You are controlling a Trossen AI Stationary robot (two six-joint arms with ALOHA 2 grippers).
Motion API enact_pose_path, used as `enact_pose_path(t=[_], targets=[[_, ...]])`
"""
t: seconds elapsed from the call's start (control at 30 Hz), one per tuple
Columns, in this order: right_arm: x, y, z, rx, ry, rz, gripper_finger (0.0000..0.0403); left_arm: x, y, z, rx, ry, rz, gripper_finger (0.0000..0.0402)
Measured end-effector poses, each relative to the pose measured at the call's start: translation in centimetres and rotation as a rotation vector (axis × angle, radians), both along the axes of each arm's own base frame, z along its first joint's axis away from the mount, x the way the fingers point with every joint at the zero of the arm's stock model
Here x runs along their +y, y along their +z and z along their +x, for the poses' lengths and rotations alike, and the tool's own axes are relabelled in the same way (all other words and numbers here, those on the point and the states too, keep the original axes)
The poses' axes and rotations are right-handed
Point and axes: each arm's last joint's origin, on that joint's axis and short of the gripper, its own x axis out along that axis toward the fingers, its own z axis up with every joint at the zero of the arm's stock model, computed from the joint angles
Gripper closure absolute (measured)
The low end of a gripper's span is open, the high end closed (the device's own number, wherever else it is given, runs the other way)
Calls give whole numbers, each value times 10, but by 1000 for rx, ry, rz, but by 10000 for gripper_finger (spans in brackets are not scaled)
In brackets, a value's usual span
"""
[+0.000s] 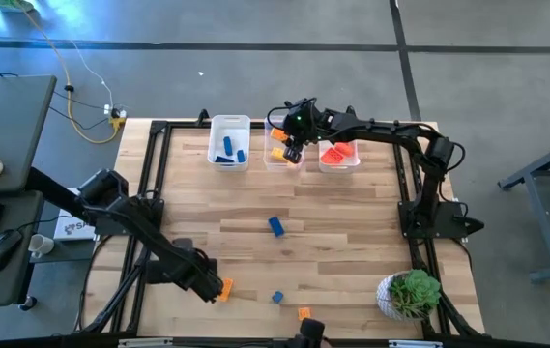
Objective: Sort & place blocks by color
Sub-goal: Put the yellow game piece into the transparent bin, then put the orange block into the right white bin
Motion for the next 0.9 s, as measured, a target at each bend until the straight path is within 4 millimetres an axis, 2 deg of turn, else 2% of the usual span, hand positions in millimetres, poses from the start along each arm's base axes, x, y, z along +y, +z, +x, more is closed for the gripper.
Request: enact_pose_path(t=[0.13,0.23,0.63,0.9], targets=[[2,0,1,1,6,0,213,5,-6,7,11,30,5,202],[3,0,1,1,9,-1,197,8,-10,11,11,49,10,202],[3,1,2,9,39,-34,193,11,-24,13,46,61,32,202],[2,1,2,8,50,-47,192,13,-37,10,7,62,7,202]])
